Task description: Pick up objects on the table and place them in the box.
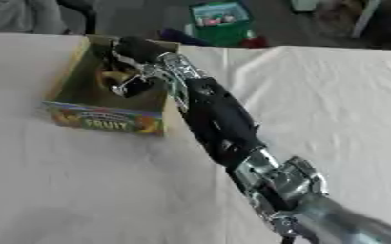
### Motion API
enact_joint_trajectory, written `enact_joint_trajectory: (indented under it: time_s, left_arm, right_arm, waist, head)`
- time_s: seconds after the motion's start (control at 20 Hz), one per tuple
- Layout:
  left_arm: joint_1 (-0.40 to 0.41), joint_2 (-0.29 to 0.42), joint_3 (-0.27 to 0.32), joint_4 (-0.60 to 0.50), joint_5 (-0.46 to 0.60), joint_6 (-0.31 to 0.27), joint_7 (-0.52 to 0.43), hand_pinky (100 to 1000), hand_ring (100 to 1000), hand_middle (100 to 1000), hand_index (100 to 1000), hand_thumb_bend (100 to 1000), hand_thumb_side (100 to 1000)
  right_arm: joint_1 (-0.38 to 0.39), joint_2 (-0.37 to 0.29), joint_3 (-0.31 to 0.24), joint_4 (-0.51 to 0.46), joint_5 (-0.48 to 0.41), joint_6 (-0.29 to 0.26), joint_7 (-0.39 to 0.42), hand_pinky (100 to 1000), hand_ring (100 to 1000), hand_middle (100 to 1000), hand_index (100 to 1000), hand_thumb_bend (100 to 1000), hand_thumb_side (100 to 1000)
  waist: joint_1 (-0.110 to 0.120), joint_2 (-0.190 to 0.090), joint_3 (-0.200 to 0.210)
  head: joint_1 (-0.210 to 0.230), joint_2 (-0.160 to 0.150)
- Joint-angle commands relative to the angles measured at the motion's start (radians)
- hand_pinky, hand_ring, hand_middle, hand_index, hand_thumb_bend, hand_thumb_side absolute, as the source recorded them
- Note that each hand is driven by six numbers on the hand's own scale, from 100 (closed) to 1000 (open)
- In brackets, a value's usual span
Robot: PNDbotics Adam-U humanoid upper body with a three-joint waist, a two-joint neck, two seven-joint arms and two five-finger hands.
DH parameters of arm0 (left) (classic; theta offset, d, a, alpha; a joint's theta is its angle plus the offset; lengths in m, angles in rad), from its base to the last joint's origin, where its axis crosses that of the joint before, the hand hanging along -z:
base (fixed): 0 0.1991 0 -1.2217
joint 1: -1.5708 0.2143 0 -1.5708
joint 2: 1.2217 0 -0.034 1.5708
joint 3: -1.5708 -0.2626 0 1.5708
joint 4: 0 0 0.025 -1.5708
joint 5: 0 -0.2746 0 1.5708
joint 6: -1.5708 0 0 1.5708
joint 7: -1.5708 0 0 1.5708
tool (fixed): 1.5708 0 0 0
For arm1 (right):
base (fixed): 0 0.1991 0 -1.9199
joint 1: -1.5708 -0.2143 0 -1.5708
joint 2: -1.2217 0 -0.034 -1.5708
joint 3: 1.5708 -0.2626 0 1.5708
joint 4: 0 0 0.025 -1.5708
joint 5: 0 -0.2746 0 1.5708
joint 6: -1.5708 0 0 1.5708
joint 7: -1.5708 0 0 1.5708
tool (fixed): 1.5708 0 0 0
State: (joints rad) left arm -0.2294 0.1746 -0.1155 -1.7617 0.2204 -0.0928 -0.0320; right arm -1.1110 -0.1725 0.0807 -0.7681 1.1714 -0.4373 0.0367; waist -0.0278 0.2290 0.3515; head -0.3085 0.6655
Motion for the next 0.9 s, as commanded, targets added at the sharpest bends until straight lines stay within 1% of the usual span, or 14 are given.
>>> enact_joint_trajectory:
  time_s: [0.05, 0.3, 0.5, 0.6, 0.7, 0.85, 0.9]
  left_arm:
    - [-0.010, 0.002, 0.001, -0.018, 0.001, 0.000, -0.001, 474, 525, 481, 677, 100, 781]
    - [-0.006, 0.002, 0.003, -0.017, 0.000, 0.000, 0.000, 474, 525, 481, 677, 100, 781]
    - [-0.001, 0.003, 0.007, -0.015, -0.001, 0.000, 0.003, 474, 525, 481, 677, 100, 783]
    - [0.005, 0.003, 0.010, -0.014, -0.002, 0.000, 0.005, 475, 525, 481, 677, 100, 783]
    - [0.012, 0.004, 0.016, -0.012, -0.004, -0.001, 0.010, 475, 526, 481, 677, 100, 783]
    - [0.024, 0.006, 0.027, -0.010, -0.007, -0.003, 0.020, 475, 526, 482, 677, 100, 784]
    - [0.027, 0.006, 0.031, -0.010, -0.009, -0.004, 0.023, 475, 527, 482, 677, 100, 784]
  right_arm:
    - [-0.019, -0.015, 0.005, -0.029, 0.022, 0.029, -0.048, 774, 881, 940, 926, 100, 207]
    - [-0.017, -0.020, 0.017, -0.046, 0.020, 0.027, -0.054, 780, 880, 941, 927, 100, 205]
    - [-0.014, -0.029, 0.026, -0.084, -0.014, 0.011, -0.057, 762, 861, 915, 915, 100, 182]
    - [-0.010, -0.036, 0.028, -0.114, -0.045, -0.001, -0.060, 727, 834, 885, 902, 100, 161]
    - [0.002, -0.044, 0.020, -0.147, -0.081, -0.014, -0.064, 685, 803, 850, 886, 100, 160]
    - [0.031, -0.059, 0.001, -0.202, -0.135, -0.033, -0.081, 609, 747, 794, 857, 100, 232]
    - [0.045, -0.066, -0.006, -0.223, -0.151, -0.040, -0.092, 592, 733, 780, 849, 100, 343]
  waist:
    - [0.004, -0.016, -0.006]
    - [0.002, -0.021, -0.019]
    - [0.001, -0.027, -0.035]
    - [0.001, -0.032, -0.050]
    - [0.001, -0.037, -0.069]
    - [0.003, -0.046, -0.102]
    - [0.004, -0.048, -0.113]
  head:
    - [0.006, -0.014]
    - [0.009, -0.013]
    - [0.018, -0.009]
    - [0.026, -0.005]
    - [0.043, 0.001]
    - [0.069, 0.012]
    - [0.079, 0.015]
